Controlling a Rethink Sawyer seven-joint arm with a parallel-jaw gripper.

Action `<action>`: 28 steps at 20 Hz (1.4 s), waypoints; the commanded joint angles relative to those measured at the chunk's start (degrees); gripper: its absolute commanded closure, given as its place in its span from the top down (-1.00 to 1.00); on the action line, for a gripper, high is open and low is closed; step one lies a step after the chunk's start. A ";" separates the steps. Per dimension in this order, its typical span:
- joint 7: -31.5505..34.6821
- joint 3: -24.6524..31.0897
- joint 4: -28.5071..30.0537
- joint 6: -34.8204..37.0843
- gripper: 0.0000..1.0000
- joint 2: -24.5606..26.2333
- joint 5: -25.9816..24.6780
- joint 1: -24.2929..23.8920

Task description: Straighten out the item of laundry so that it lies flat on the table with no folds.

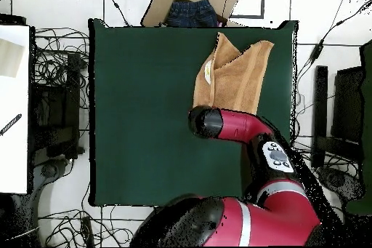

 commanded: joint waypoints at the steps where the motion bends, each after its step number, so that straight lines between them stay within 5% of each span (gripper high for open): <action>1: -0.74 7.48 -3.61 3.07 1.00 5.22 -1.79 -2.17; 17: -1.21 10.80 -7.80 3.90 1.00 11.59 -3.28 -4.24; 18: -2.01 11.96 -7.39 2.67 -1.00 11.65 -4.00 -5.13; 28: 0.49 11.54 -7.45 2.73 -1.00 11.66 -3.91 -4.13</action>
